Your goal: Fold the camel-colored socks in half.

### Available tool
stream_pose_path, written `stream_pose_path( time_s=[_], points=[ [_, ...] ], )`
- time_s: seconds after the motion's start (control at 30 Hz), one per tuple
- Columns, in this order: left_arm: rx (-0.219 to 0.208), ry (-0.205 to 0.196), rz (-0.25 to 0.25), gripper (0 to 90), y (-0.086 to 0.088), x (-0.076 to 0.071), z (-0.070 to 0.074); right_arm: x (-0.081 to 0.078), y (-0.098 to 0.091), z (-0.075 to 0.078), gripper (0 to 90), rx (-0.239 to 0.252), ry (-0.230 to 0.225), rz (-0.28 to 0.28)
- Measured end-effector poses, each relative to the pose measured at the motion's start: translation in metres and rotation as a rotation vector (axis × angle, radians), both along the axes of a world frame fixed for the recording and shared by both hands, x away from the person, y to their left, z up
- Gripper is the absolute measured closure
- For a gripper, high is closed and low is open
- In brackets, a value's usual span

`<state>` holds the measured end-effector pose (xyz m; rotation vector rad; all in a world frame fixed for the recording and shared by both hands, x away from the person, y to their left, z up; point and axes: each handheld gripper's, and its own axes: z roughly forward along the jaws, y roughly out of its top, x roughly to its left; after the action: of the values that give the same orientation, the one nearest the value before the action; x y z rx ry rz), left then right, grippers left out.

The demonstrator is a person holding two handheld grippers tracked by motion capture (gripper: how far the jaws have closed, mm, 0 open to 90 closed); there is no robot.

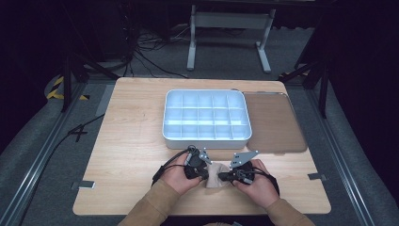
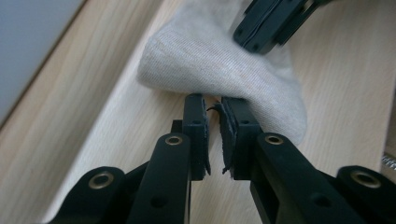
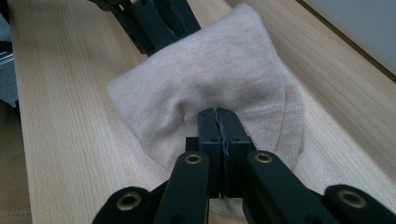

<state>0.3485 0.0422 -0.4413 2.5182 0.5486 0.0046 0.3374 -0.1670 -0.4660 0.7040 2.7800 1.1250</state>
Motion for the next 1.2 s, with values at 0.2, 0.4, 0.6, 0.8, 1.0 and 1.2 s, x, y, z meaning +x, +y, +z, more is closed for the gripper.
stream_pose_path(
  time_s=[0.2,0.4,0.6,0.8,1.0,1.2],
  points=[
    [-0.026,-0.034,-0.050,79.6,-0.012,-0.002,0.005,-0.001,0.000,0.000,89.7,-0.002,0.002,-0.008],
    [-0.006,-0.045,-0.066,79.3,-0.020,-0.002,0.007,-0.002,0.002,0.001,89.5,-0.013,-0.002,-0.018],
    [-0.001,-0.039,-0.052,78.9,-0.018,-0.003,0.007,-0.003,0.003,0.002,89.1,-0.015,-0.006,-0.011],
    [0.003,-0.030,-0.034,77.7,-0.015,-0.001,0.010,-0.004,-0.004,0.013,86.6,-0.014,-0.003,-0.018],
    [-0.001,-0.033,-0.027,77.6,-0.013,-0.001,0.012,0.004,-0.042,0.028,85.5,-0.063,-0.003,-0.138],
    [-0.002,-0.040,-0.038,77.3,-0.015,0.000,0.013,0.007,-0.047,0.014,85.5,-0.115,0.031,-0.150]
  ],
)
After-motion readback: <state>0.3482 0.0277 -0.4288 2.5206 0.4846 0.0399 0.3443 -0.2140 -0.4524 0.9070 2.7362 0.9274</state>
